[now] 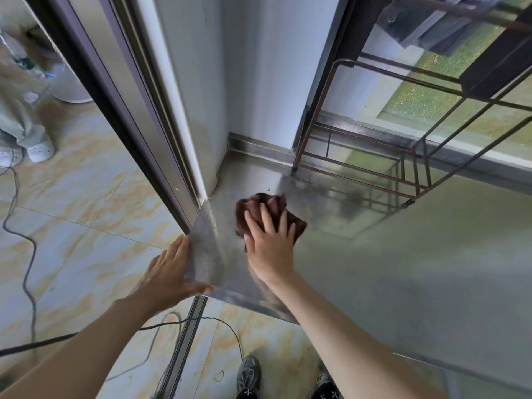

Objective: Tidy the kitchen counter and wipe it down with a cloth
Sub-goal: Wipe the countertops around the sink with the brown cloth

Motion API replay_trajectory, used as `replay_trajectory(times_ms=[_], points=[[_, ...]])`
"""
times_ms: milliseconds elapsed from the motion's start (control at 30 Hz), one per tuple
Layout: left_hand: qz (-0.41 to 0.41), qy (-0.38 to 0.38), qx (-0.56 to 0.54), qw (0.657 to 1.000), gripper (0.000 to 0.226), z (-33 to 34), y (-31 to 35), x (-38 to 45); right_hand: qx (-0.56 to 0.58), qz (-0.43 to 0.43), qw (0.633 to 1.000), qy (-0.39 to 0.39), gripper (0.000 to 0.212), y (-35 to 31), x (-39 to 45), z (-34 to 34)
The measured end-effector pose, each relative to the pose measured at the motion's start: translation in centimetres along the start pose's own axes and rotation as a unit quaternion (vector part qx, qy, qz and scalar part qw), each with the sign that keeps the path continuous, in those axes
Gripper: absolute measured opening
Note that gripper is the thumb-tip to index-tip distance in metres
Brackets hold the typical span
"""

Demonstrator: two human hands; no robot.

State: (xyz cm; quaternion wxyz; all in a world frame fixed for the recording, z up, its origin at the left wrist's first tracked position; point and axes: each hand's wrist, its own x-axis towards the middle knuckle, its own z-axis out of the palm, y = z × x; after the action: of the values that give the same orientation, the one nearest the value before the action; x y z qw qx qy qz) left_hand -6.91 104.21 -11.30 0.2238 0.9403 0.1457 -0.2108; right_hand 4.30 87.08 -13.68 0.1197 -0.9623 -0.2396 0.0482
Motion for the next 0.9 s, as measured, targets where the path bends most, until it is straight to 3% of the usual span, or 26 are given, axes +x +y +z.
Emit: replay_trajectory(times_ms=[67,167,300,400,467,567,667,733,900], points=[[0.001,0.002,-0.005,1.000,0.125,0.3,-0.3,-0.4,-0.026,-0.130,0.991,-0.034,0.048,-1.1,-2.1,0.8],[0.000,0.011,-0.038,0.999,0.124,0.4,-0.4,-0.8,-0.053,-0.182,0.981,-0.040,0.049,0.4,-4.6,0.3],[-0.013,0.002,-0.088,0.996,0.117,0.1,-0.3,-1.0,-0.071,-0.062,0.995,-0.015,0.048,3.8,-5.6,-0.3],[-0.063,0.051,-0.165,0.983,0.084,0.0,-0.6,-0.7,-0.042,0.067,0.997,0.006,0.050,2.0,-5.9,-0.3],[-0.104,0.096,-0.222,0.965,0.063,-0.2,-0.5,-0.5,-0.037,0.086,0.995,0.020,0.053,-0.2,-6.5,0.2],[-0.108,0.123,-0.216,0.963,0.040,-0.2,-0.8,-0.2,-0.044,-0.021,0.999,0.013,0.055,-2.1,-8.4,1.0],[-0.089,0.112,-0.190,0.971,0.041,-0.2,-1.4,-0.3,-0.059,-0.182,0.981,-0.028,0.065,-1.0,-9.2,0.7],[-0.086,0.104,-0.175,0.975,0.043,-0.2,-1.6,-0.4,-0.072,-0.207,0.974,-0.055,0.062,0.7,-8.6,0.2],[-0.091,0.099,-0.192,0.972,0.040,-0.2,-1.9,-0.2,-0.019,-0.016,0.998,-0.051,0.050,1.4,-5.5,-0.4]])
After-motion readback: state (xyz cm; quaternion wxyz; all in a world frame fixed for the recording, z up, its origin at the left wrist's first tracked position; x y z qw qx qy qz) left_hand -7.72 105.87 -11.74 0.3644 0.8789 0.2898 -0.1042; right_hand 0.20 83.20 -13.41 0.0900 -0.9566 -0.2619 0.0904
